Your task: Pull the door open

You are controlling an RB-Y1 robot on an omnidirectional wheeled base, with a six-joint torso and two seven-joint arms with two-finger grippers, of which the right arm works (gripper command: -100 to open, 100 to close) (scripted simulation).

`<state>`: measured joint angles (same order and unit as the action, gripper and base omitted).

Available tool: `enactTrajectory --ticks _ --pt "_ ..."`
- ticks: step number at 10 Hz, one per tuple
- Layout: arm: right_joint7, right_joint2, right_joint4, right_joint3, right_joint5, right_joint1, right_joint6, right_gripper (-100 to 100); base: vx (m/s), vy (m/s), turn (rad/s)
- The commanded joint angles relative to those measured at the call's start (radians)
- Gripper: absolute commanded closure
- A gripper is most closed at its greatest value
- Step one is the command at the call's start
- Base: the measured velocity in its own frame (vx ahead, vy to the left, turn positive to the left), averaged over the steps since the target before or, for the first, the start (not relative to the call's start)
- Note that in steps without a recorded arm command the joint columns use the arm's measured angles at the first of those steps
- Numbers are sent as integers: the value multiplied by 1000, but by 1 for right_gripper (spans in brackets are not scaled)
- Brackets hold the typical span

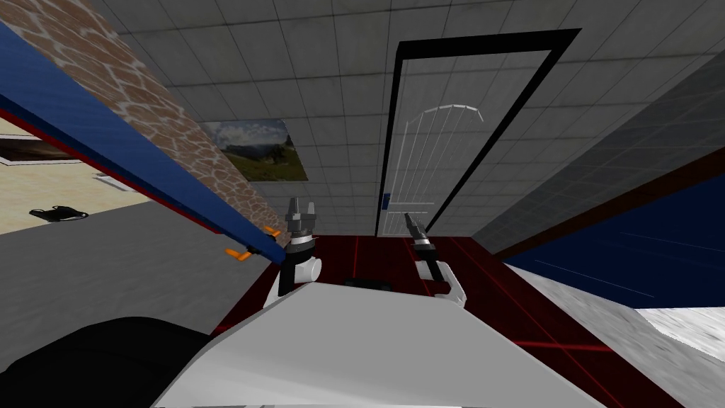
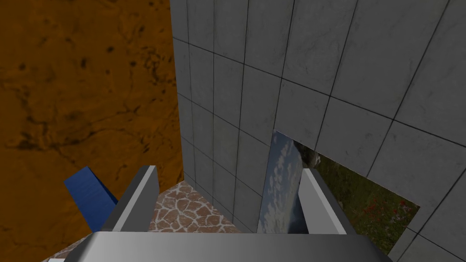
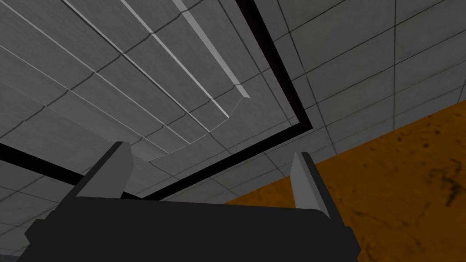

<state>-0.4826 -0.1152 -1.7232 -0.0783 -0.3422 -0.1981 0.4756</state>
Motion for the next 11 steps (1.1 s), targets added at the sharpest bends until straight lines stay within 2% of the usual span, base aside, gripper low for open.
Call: enactTrajectory --ticks 1,11 --pt "-21 -5 40 -8 -19 24 -4 -100 93 18 -6" --pt "-132 -29 247 -53 -131 123 -12 -100 97 25 -7"
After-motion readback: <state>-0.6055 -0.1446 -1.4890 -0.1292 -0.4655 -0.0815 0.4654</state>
